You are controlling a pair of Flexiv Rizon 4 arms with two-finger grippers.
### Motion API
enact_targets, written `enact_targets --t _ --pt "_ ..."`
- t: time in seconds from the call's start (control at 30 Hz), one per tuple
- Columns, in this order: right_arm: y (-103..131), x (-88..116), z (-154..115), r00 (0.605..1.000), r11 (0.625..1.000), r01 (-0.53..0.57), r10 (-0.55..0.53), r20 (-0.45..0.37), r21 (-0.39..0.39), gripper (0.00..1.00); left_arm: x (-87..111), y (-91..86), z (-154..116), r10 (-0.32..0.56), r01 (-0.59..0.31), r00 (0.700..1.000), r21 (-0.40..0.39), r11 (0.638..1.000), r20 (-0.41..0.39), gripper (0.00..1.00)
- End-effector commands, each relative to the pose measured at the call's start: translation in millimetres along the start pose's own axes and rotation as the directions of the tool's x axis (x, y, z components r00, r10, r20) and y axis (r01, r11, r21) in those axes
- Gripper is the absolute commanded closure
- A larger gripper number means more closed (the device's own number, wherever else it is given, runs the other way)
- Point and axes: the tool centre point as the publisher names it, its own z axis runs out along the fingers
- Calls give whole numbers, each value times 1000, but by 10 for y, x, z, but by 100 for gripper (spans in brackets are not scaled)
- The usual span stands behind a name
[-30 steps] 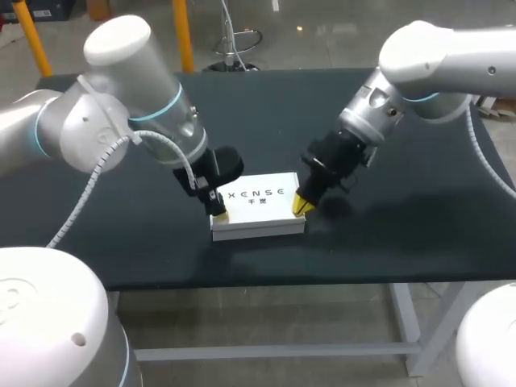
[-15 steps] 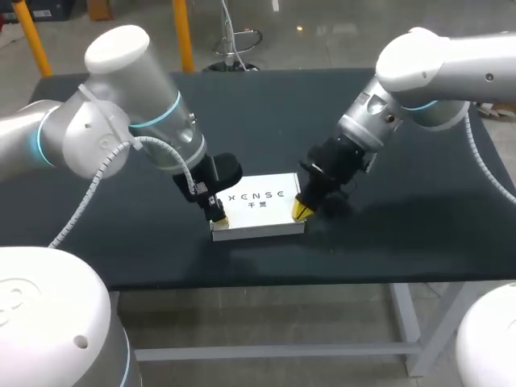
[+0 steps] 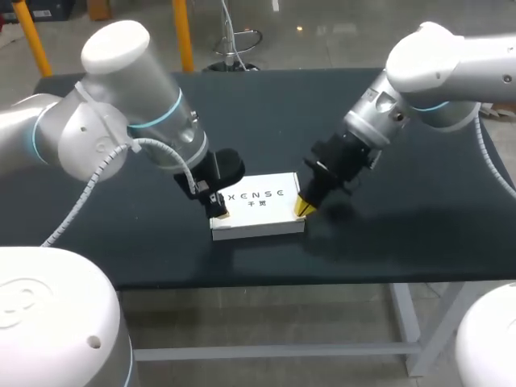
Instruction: Assemble the packaging by folding the flat box into shape, placing the metal phone stand inside, and closing the box properly
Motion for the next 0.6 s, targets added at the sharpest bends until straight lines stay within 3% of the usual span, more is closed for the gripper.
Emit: enact_targets --t 0.03,0.33,0.6 --pt "23 -64 64 1000 1000 -15 15 -3 -2 100 -36 -7 102 -9 9 1000 -9 1000 -18 100" --pt "97 -183 106 999 999 -41 41 -16 20 100 -82 77 266 -33 33 997 3 999 -64 100" --pt "-84 -45 -96 999 999 25 -26 -25 -37 100 90 -64 -50 -34 34 999 -3 999 -13 100"
